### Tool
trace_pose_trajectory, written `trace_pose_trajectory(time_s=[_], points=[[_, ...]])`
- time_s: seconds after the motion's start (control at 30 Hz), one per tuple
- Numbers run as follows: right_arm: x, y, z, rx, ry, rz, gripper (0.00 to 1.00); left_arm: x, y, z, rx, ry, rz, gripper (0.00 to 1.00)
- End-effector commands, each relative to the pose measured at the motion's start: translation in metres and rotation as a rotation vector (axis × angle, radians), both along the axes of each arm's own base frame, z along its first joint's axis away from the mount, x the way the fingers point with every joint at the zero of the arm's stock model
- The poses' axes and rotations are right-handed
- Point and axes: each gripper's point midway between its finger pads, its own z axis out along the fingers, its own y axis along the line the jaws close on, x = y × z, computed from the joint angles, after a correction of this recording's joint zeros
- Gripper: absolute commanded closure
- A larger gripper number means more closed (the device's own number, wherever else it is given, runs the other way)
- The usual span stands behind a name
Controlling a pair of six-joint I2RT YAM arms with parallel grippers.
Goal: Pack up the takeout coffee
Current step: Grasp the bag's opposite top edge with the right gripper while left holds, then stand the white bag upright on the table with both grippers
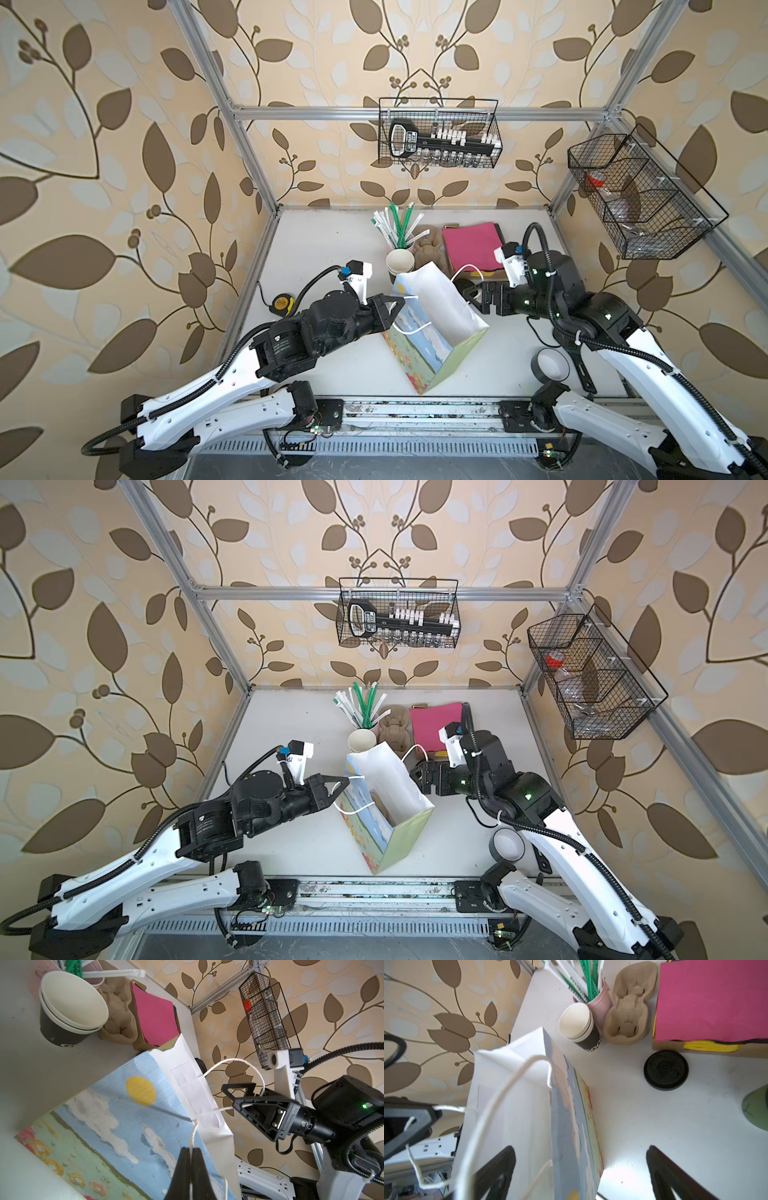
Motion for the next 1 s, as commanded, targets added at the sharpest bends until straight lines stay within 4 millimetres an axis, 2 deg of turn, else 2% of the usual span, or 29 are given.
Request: trace_pose_trajectory(time_s=[0.0,0.13,0.33,0.37,0.43,0.47,0.6,0.67,0.8,0.97], points=[[-0.003,0.003,-0.015,-0.117,-0.015,-0.037,0.03,0.002,0.019,-0.017,0.083,-0.025,0.049,1.00],[-0.007,0.014,-0.021,-0.199,-0.029,-0.031,0.07,0.000,0.020,-0.026,0.117,-0.020,0.037,1.00],[-0.005,0.032,-0.020,-0.263,-0.052,-0.026,0.24,0.001,0.023,-0.024,0.162,-0.031,0.034,0.98],[-0.003,0.034,-0.013,-0.272,-0.065,-0.032,0.29,0.001,0.024,-0.022,0.168,-0.042,0.033,0.87],[-0.001,0.033,-0.012,-0.309,-0.062,-0.049,0.38,0.002,0.030,-0.016,0.184,-0.061,0.051,0.63],[0.002,0.032,-0.011,-0.328,-0.063,-0.059,0.43,0.003,0.032,-0.012,0.188,-0.074,0.056,0.54],[0.006,0.031,-0.009,-0.356,-0.067,-0.076,0.59,0.005,0.043,0.001,0.221,-0.127,0.082,0.28],[0.006,0.031,-0.009,-0.351,-0.071,-0.079,0.67,0.005,0.050,0.007,0.246,-0.149,0.096,0.19],[0.008,0.030,-0.012,-0.361,-0.061,-0.074,0.80,0.006,0.062,0.020,0.292,-0.194,0.117,0.08],[0.011,0.022,-0.017,-0.373,-0.049,-0.089,0.91,0.009,0.081,0.034,0.364,-0.256,0.161,0.01]])
